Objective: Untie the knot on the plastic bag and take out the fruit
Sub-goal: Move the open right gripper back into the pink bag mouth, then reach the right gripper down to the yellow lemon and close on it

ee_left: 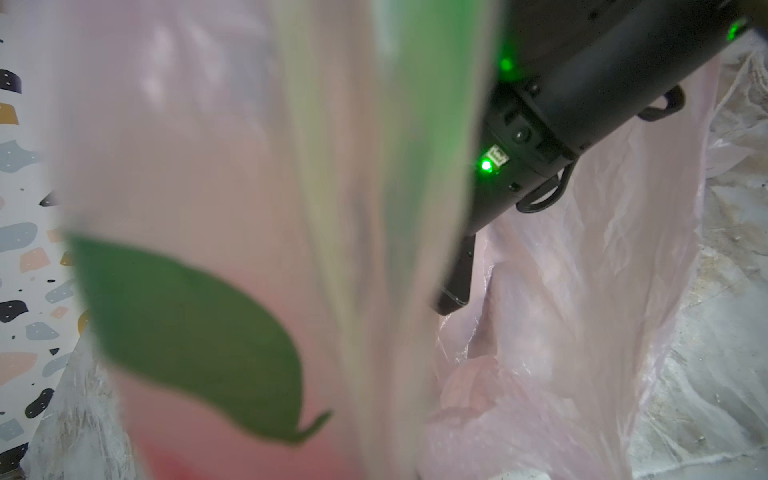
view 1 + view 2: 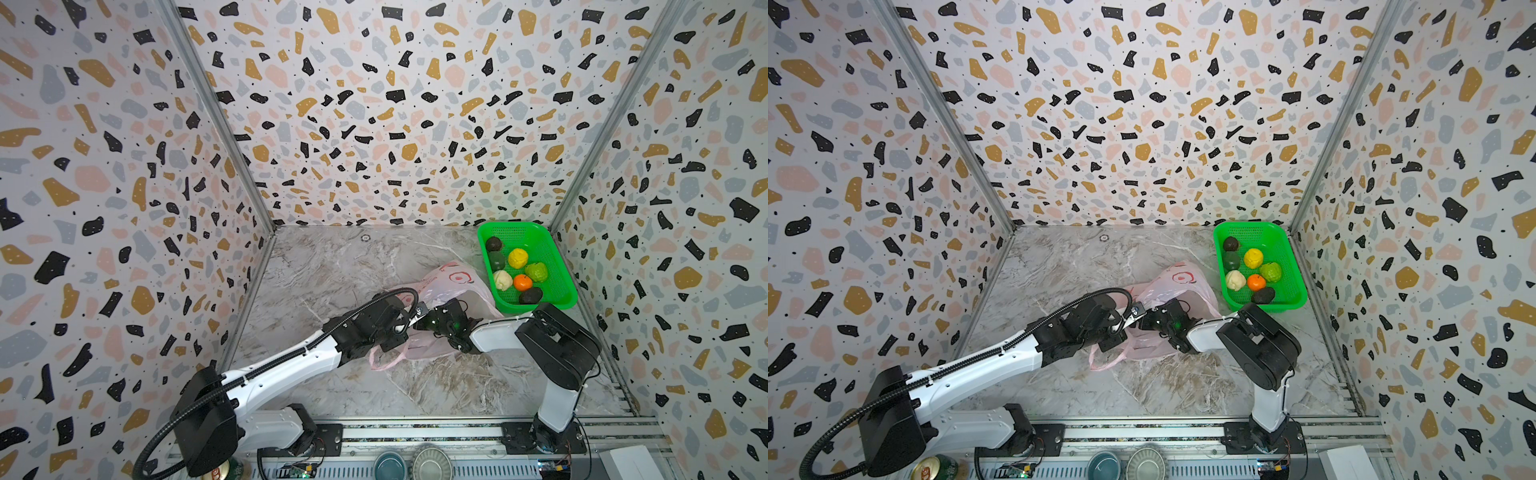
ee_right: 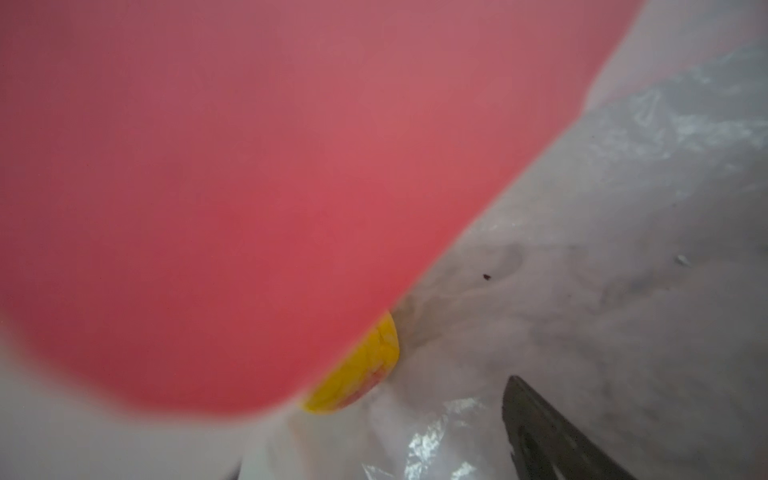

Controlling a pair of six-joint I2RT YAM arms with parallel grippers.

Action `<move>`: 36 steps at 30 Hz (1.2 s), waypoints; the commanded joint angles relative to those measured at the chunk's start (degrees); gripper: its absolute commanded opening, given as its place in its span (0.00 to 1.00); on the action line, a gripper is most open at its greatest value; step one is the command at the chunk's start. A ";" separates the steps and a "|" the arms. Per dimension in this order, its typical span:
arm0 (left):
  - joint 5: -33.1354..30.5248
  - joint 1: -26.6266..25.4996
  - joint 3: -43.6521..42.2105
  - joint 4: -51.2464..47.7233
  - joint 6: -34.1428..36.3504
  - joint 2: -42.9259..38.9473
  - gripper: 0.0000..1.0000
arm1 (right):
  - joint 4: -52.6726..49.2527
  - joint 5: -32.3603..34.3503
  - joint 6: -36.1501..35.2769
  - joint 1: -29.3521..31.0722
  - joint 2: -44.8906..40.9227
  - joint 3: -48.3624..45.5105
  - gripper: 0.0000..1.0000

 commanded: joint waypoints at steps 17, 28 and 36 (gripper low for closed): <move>5.36 0.64 -0.43 1.39 1.54 -1.26 0.00 | -9.34 13.07 -1.14 3.14 13.12 18.18 0.96; 10.11 0.62 -0.46 2.92 -1.02 -2.83 0.00 | -15.91 20.85 -1.71 -3.31 1.88 5.45 0.97; 9.00 0.95 -2.98 4.51 -2.28 -5.54 0.00 | -12.23 14.60 -2.93 -4.07 -5.38 -0.54 0.97</move>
